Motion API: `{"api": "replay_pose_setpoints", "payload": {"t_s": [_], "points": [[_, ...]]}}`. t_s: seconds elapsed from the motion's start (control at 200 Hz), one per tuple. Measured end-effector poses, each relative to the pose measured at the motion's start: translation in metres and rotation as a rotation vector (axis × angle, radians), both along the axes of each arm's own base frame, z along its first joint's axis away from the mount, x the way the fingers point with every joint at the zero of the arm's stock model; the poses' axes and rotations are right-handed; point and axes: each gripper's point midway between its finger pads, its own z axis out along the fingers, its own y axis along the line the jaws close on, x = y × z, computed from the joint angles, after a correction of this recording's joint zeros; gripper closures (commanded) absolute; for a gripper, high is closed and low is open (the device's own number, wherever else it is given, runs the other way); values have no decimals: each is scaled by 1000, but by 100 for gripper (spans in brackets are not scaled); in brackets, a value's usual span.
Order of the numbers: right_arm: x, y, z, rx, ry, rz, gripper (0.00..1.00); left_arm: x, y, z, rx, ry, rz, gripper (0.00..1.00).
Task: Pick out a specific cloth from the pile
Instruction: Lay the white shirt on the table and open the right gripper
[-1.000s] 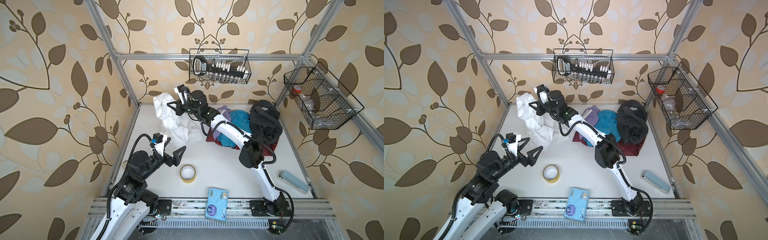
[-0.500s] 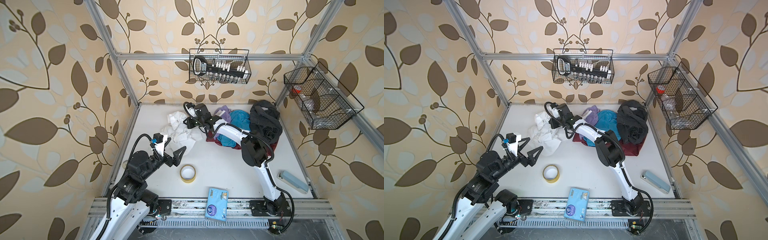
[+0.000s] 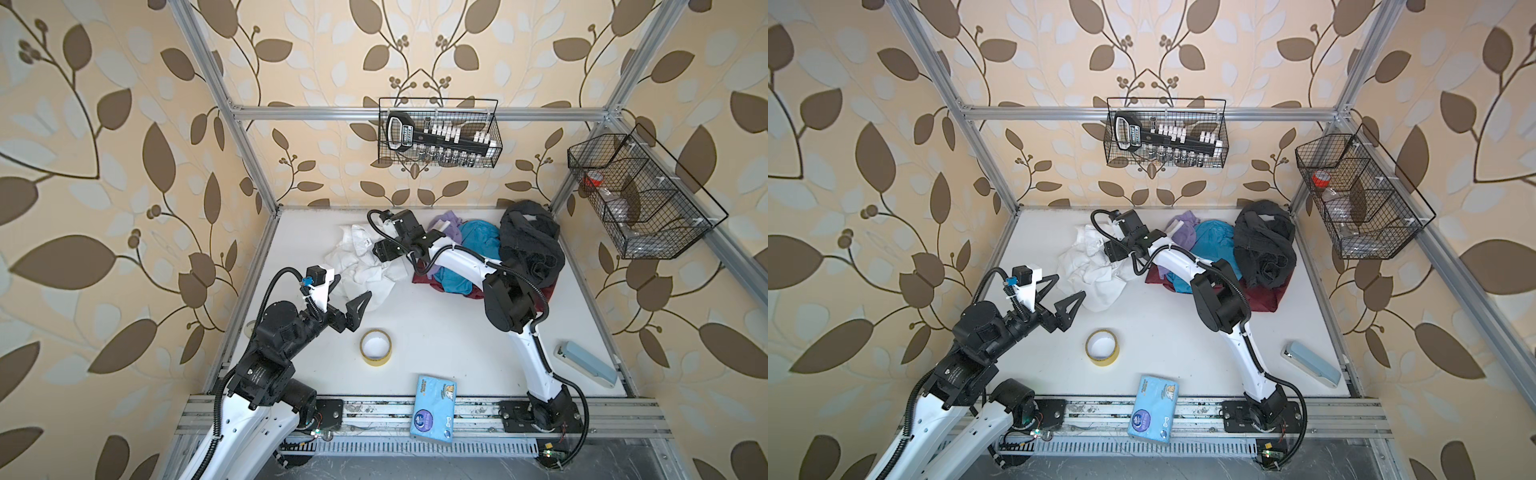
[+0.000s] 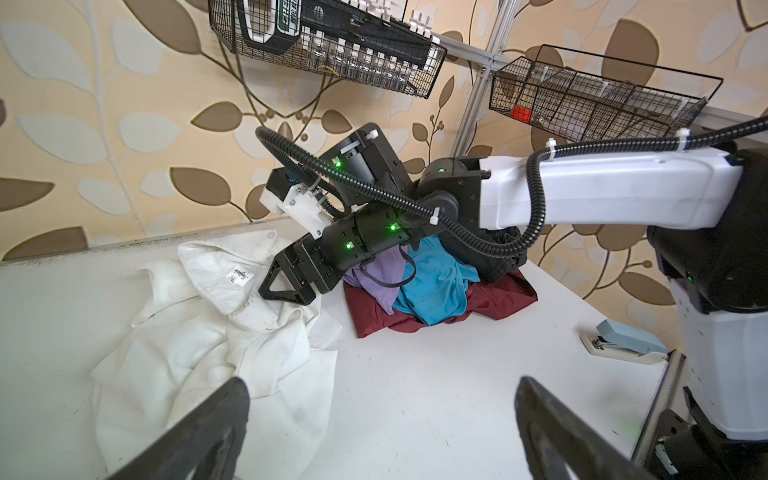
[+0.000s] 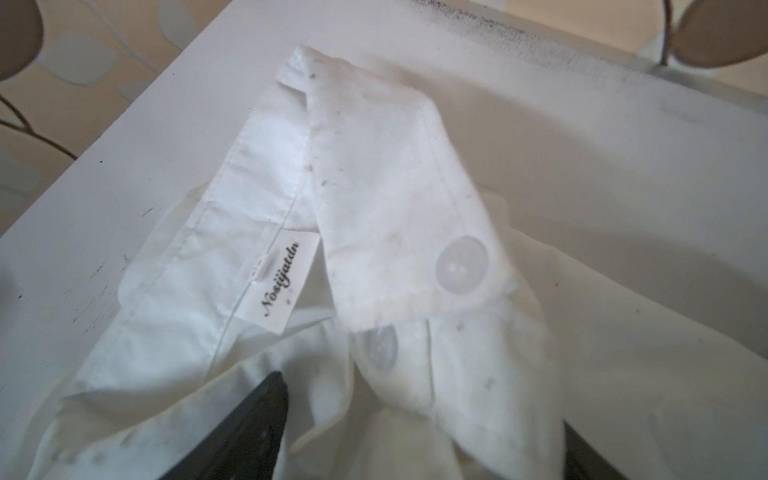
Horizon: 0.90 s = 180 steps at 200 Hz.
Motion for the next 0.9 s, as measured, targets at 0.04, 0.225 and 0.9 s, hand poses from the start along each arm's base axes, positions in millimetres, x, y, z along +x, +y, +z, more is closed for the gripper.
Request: {"api": "replay_pose_setpoints", "payload": {"t_s": [0.04, 0.225, 0.9], "points": [[0, 0, -7, -7, 13, 2, 18, 0, 0, 0, 0, 0, 0, 1], [-6, 6, -54, -34, 103, 20, 18, 2, 0, -2, 5, 8, 1, 1], [-29, 114, -56, 357, 272, 112, 25, 5, 1, -5, 13, 15, 19, 1]]}}
